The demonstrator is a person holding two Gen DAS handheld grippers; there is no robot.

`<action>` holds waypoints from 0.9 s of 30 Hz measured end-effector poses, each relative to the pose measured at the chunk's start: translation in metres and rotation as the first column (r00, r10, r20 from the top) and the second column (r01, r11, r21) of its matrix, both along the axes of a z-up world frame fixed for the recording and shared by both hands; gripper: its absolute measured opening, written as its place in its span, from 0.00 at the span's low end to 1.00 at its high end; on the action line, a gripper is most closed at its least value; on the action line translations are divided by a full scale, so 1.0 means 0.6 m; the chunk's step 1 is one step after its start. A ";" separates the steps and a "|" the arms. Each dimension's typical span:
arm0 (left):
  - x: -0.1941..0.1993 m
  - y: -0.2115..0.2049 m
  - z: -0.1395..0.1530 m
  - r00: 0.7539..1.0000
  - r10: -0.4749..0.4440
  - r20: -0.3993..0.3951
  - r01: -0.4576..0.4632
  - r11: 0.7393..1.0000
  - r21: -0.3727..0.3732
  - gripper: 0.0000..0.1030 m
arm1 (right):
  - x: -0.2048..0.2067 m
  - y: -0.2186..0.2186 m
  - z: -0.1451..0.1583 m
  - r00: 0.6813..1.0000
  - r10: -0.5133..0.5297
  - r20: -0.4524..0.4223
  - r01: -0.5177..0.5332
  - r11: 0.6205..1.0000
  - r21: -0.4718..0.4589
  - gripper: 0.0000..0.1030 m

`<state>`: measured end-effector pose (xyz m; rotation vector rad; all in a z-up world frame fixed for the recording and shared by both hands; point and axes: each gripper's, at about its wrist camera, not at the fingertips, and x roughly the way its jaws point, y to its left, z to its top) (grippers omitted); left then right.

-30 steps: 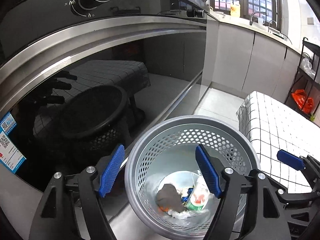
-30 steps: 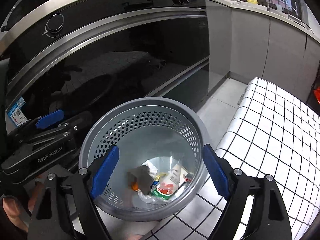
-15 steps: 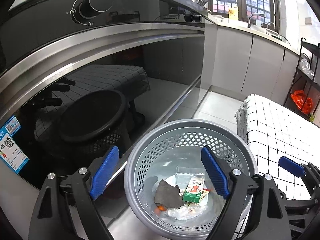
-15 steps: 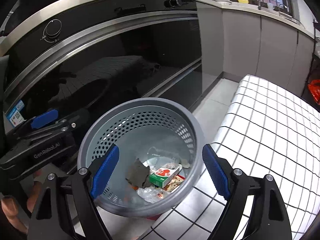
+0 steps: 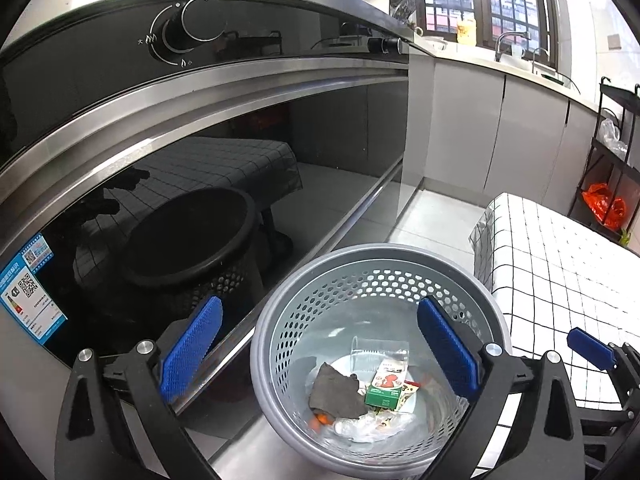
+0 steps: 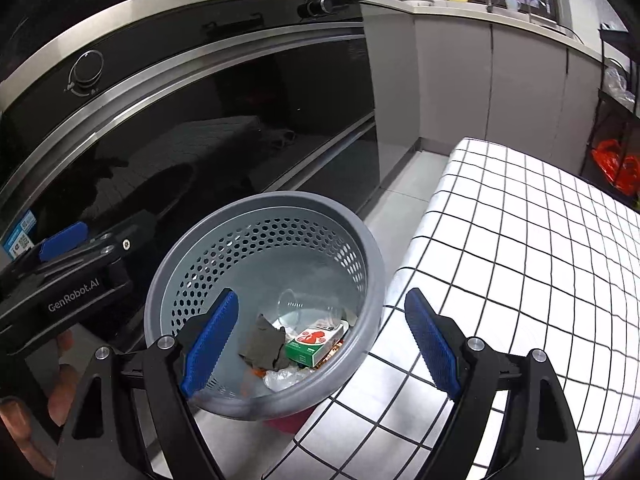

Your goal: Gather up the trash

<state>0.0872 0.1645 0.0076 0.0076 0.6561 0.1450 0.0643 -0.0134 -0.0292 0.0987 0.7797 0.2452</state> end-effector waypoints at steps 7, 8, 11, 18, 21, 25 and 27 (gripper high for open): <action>-0.009 0.005 0.008 1.000 0.015 0.024 -0.015 1.000 -0.006 0.94 | -0.010 -0.002 0.010 0.999 -0.037 0.023 0.037 0.999 -0.009 0.79; -0.010 0.005 0.008 1.000 0.015 0.025 -0.015 1.000 -0.006 0.94 | -0.011 -0.002 0.011 0.999 -0.042 0.025 0.042 0.999 -0.012 0.79; -0.011 0.005 0.008 1.000 0.016 0.025 -0.016 1.000 -0.003 0.94 | -0.014 0.000 0.014 0.998 -0.052 0.032 0.052 0.998 -0.017 0.79; -0.015 0.003 0.008 1.000 0.014 0.028 -0.014 1.000 0.002 0.94 | -0.019 0.002 0.021 0.996 -0.069 0.048 0.071 0.997 -0.020 0.79; -0.014 0.003 0.007 1.000 0.010 0.026 -0.011 1.000 0.005 0.94 | -0.017 0.001 0.023 0.996 -0.079 0.048 0.080 0.997 -0.018 0.79; -0.015 0.007 0.007 1.000 0.009 0.024 -0.009 1.000 -0.009 0.94 | -0.017 0.000 0.024 0.995 -0.083 0.049 0.084 0.996 -0.017 0.79; -0.016 0.009 0.007 1.000 0.009 0.024 -0.008 1.000 -0.012 0.94 | -0.017 0.001 0.025 0.995 -0.085 0.051 0.086 0.996 -0.019 0.79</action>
